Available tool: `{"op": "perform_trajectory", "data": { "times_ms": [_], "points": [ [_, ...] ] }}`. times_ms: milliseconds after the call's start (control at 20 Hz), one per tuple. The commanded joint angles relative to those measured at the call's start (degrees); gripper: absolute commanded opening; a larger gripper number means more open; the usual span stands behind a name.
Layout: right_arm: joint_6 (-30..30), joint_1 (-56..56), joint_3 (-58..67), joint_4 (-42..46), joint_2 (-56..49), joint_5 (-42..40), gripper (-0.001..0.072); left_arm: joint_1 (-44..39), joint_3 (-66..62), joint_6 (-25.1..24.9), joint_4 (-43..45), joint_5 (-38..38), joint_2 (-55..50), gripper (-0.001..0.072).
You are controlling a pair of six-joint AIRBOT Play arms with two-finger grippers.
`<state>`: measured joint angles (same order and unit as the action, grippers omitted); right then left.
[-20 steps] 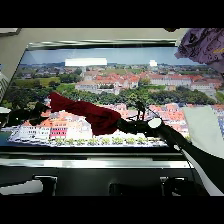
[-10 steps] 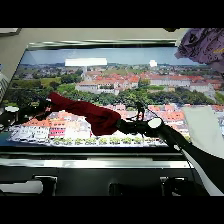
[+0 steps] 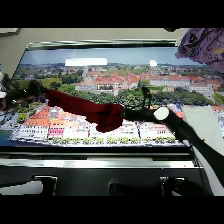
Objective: Fold the clothes and pants, and hang the long-sleeved shirts on hangers.
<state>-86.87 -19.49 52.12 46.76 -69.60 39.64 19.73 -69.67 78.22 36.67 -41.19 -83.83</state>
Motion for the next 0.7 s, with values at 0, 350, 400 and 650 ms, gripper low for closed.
{"op": "perform_trajectory", "data": {
  "times_ms": [0, 350, 400, 650],
  "points": [
    [-6.4, 6.6, 13.0, 18.7, 5.2, 6.0, 0.0023, 2.5, -14.0, 2.3, 5.3, -6.6, 6.4, 0.0011],
    [-3.8, 10.4, 35.0, 34.1, 20.5, 17.0, 0.0023, 3.2, -32.5, 13.6, 23.7, -15.7, 24.2, 0.0011],
    [-3.8, 10.4, 35.9, 34.8, 23.3, 17.6, 0.0024, 3.2, -32.5, 14.0, 24.8, -16.9, 27.3, 0.0011],
    [-5.3, 10.4, 36.3, 35.0, 32.7, 17.7, 0.0024, 3.1, -32.4, 17.9, 28.1, -27.5, 36.5, 0.0011]
  ]
}}
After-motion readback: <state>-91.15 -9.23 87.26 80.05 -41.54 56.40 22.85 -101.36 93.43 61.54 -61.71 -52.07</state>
